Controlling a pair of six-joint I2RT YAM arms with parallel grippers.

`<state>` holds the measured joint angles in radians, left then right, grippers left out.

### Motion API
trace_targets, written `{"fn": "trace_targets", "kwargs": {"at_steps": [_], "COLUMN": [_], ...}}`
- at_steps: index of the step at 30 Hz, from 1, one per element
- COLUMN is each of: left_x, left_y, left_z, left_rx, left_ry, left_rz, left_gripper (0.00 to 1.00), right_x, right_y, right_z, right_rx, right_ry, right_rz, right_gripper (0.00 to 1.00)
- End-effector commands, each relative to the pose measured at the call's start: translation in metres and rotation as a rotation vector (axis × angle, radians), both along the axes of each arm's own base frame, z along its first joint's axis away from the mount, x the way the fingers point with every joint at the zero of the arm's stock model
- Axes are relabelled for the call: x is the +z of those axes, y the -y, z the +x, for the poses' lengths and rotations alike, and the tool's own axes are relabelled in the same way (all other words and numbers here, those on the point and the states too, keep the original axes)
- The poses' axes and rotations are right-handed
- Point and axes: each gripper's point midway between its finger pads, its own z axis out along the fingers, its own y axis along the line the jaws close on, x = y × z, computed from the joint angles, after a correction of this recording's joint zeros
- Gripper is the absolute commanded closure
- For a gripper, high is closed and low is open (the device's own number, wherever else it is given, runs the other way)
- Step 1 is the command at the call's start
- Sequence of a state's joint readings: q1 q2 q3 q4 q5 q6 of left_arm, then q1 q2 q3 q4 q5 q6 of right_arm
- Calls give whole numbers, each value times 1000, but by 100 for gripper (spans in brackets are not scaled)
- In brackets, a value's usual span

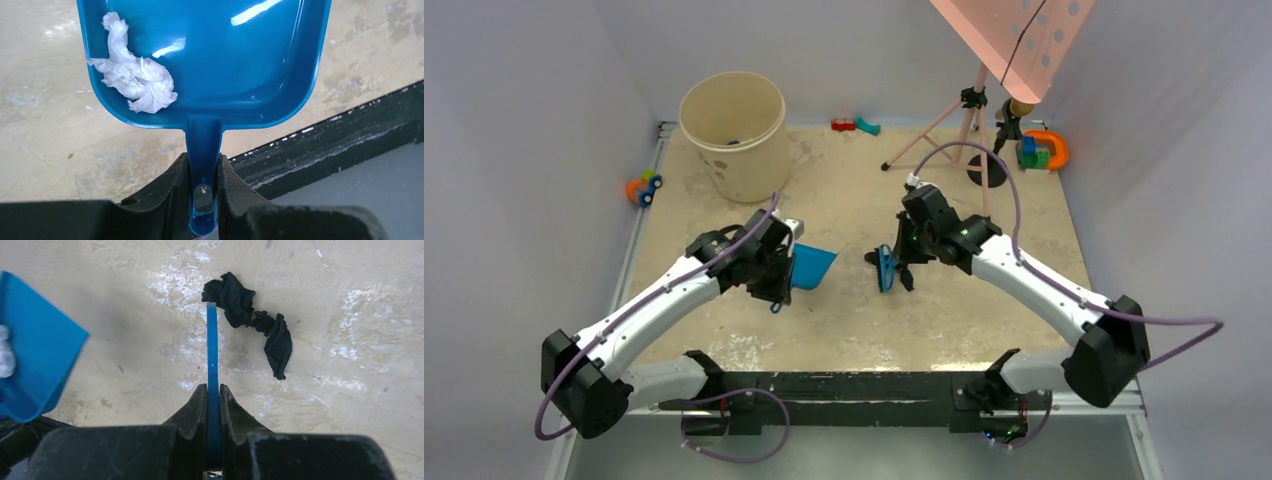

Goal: Sweep away the paper scraps from the table

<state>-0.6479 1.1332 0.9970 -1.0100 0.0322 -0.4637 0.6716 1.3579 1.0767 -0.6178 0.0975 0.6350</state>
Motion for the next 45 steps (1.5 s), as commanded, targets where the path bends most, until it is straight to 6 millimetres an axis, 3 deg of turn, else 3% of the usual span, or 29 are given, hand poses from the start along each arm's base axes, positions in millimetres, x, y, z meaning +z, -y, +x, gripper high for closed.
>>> {"fn": "trace_targets", "kwargs": {"at_steps": [1,6,10,13,16,19,21,24,26,28,31,34,37,41,45], "left_x": [-6,-28,-45,-52,-56,-60,-68,-82,-90,-96,-100,-102,-106,-112,-114], "left_y": [32,49,56,64,74,90,99,101,98,94,91,93,95,95,92], "left_z": [-7,-30,-41,-40,-35,-25,-18,-8,-3,2,4,4,1,-2,-5], "left_rx": [-136,-290,-375,-404,-415,-425,-427,-407,-385,-365,-342,-327,-312,-284,-224], "left_ry": [-22,-97,-146,-147,-138,-113,-109,-107,-95,-73,-55,-54,-67,-82,-106], "left_rz": [-71,17,131,159,146,120,119,165,199,223,232,214,198,194,193], "left_gripper": [92,93,93,93,93,93,94,96,96,96,96,96,95,95,96], "right_x": [44,70,60,39,16,-15,-22,-5,14,31,46,47,44,37,24], "right_y": [22,72,105,112,99,52,13,-39,-54,-51,-30,-4,9,9,-6], "right_z": [-4,-1,0,5,21,30,28,9,-5,-9,0,19,38,73,99], "right_rx": [71,-23,-93,-94,-29,154,268,439,526,535,481,383,322,312,409], "right_ry": [147,215,170,107,63,21,20,62,94,133,174,179,181,251,307], "right_rz": [-61,-248,-426,-538,-589,-490,-396,-206,-99,-65,-123,-236,-336,-452,-516], "right_gripper": [100,100,100,100,100,100,100,100,100,100,100,100,100,100,100]}}
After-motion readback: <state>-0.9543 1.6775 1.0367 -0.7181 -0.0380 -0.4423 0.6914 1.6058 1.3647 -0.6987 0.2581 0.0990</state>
